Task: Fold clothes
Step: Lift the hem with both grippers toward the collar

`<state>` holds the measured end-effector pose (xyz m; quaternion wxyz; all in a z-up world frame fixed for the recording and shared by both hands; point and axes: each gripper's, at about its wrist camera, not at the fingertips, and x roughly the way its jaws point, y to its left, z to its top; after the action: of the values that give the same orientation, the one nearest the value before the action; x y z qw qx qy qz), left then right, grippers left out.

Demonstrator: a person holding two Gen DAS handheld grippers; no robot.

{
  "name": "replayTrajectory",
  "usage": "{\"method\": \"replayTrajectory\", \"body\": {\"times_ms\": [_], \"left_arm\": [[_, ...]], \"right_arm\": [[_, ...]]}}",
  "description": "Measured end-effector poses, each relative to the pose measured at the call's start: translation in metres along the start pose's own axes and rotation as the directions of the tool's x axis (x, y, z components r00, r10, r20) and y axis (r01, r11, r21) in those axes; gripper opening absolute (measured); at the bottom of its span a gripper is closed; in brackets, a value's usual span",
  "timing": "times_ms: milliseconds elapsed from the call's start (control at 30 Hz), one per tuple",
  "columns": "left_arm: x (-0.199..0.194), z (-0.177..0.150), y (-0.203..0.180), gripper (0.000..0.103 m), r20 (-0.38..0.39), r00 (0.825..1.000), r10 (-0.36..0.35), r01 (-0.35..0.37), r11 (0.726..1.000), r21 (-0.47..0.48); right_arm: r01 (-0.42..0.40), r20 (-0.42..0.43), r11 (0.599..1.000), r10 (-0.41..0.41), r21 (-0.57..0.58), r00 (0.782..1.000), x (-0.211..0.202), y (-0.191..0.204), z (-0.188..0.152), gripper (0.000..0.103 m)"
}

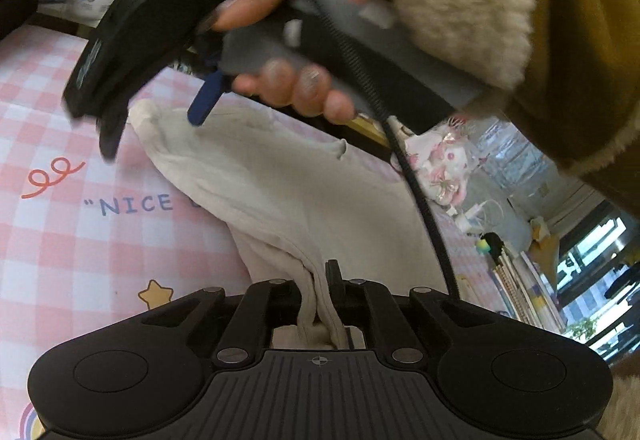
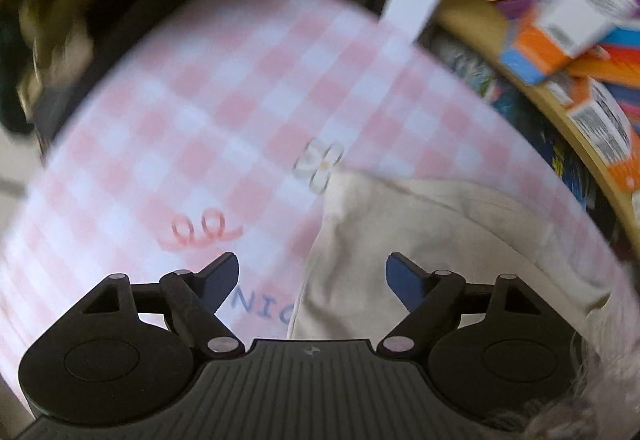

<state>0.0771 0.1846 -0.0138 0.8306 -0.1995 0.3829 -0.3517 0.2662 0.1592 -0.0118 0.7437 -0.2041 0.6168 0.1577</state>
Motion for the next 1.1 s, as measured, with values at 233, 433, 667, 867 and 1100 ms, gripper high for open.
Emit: {"method": "replayTrajectory", "body": {"times_ms": [233, 433, 667, 867, 1100], "left_arm": [[-0.002, 0.006, -0.016, 0.006, 0.020, 1.000, -0.008, 0.007, 0.996, 0.089], [-0.002, 0.007, -0.023, 0.006, 0.022, 1.000, -0.021, 0.018, 0.993, 0.117], [-0.005, 0.008, -0.037, 0.005, 0.049, 0.999, -0.007, -0.002, 0.984, 0.178], [-0.003, 0.011, -0.064, 0.004, 0.066, 0.997, -0.027, 0.009, 0.967, 0.254], [0.002, 0.014, -0.097, 0.004, 0.077, 0.995, -0.059, 0.030, 0.945, 0.327]], "right_arm": [[0.215, -0.114, 0.943, -0.250, -0.254, 0.962, 0.036, 0.034, -0.004, 0.081], [0.357, -0.092, 0.850, -0.421, -0.388, 0.903, 0.046, 0.036, -0.014, 0.039], [0.298, -0.051, 0.924, -0.319, -0.241, 0.946, 0.001, -0.009, -0.024, 0.009], [0.201, 0.002, 0.975, -0.202, -0.089, 0.979, -0.044, -0.052, -0.036, 0.008], [0.148, 0.095, 0.984, -0.157, 0.101, 0.983, -0.090, -0.114, -0.081, 0.007]]}}
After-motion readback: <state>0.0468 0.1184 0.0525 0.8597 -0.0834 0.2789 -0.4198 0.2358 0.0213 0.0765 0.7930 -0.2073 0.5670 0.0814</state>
